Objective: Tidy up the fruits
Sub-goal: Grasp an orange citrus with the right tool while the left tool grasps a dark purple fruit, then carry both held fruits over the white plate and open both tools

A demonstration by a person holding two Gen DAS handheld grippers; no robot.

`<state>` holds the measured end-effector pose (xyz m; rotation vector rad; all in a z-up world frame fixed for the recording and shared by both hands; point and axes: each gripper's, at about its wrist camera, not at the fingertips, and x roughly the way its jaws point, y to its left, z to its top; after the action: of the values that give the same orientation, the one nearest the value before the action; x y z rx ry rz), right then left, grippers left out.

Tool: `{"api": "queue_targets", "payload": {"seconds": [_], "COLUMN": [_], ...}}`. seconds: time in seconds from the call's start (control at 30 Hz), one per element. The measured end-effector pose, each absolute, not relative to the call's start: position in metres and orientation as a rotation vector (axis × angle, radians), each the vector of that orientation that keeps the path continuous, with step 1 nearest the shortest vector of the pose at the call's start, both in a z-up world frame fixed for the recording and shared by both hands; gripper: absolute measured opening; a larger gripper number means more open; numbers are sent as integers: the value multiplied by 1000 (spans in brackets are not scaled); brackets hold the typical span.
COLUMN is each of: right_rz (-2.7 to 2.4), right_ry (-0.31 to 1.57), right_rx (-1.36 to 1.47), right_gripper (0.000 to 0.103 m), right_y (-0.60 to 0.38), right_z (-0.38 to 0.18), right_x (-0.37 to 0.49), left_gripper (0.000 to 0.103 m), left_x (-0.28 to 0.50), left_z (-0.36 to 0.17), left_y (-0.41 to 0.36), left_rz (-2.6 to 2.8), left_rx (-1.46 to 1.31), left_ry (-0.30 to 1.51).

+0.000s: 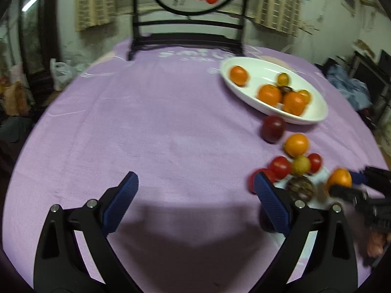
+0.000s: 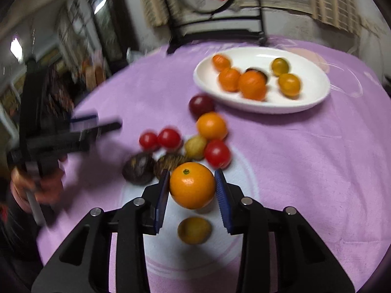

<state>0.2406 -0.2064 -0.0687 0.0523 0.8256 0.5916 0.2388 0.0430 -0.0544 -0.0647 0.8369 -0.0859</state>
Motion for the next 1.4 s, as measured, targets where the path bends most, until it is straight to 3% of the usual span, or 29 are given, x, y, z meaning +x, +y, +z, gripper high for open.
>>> {"api": "queue_targets", "payload": {"seconds": [0.1,0.27,0.3,0.77,0.83,0.9,1.17,1.4], "right_rz": [541,523,524,535,537,534,534,616], "right_ry": [823,846,847,839,835,831,830,747], "right_rx": [115,160,162,158,160,156,129,166], "right_gripper": [38,38,38,38,38,38,38,38], "right_y": [-221,-229,-229,-229,-230,-230,-227,-226], "right_z": [-68,-71,-71,-69,-68,-68,-70,-54], "right_x": [247,254,253,249,249,249,249,239], "left_gripper": [88,63,61,58,55,45,45,44], "left_x": [228,221,220,230,230,229,221,209], "left_z": [-51,-62,-65,-82,-82,-82,-80,-50], "left_y": [24,0,-2,-20,-21,-23,-31,-21], "left_rz": [-278,-401,-417,-410,-409,-431,-396,-469], "left_rx": [-32,38,43,82,94,91,140,16], "left_ry": [847,897,913,959,953,951,926,843]}}
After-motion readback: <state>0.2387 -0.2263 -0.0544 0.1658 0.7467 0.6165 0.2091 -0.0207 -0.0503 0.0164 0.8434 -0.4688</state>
